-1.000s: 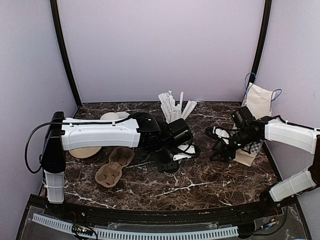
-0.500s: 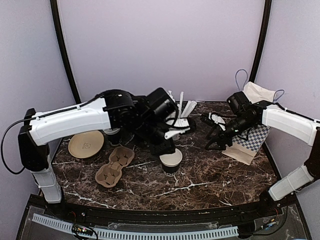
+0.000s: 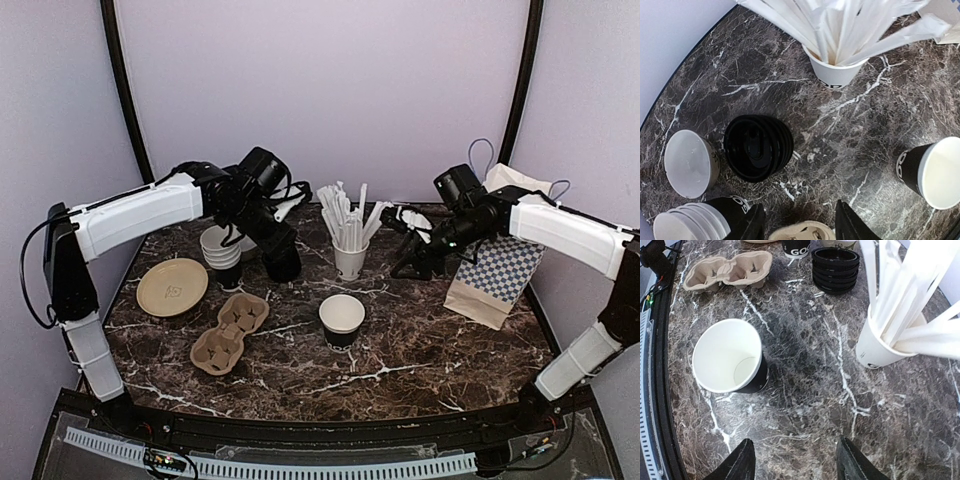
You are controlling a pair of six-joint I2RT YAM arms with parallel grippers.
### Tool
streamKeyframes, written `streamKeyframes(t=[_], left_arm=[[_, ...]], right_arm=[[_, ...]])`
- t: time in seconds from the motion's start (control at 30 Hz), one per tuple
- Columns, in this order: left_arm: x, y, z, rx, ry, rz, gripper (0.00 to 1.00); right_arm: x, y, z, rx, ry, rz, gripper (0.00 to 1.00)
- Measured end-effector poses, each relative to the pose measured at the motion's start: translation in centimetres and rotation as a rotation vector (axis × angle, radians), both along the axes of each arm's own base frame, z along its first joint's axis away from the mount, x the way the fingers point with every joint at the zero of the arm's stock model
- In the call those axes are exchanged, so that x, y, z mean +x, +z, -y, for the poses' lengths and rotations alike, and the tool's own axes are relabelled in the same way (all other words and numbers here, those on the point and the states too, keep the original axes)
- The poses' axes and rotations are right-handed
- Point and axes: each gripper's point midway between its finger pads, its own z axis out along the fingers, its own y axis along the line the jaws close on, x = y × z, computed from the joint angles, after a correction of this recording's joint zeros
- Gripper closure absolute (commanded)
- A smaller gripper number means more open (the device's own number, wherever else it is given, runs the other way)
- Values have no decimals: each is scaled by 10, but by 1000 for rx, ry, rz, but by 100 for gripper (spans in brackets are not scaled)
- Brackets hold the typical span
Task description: Pack the takeout coffee
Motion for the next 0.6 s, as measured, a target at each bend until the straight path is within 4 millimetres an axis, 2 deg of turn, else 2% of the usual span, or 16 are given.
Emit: streamKeyframes(t=[0.1,0.27,0.4,0.6], left_arm=[[17,-21,-4,19,20,-23,47],[44,-49,-6,29,49,-75,46],[62,-62,-17,10,81,-113,48],[72,-70,-26,-33,95,-159,50]], right_arm=[[8,7,-3,2,-12,25,46],[13,8,4,-42,-52,33,46],[14,17,4,-37,-56,51,46],[11,20,6,-34,-56,55,46]])
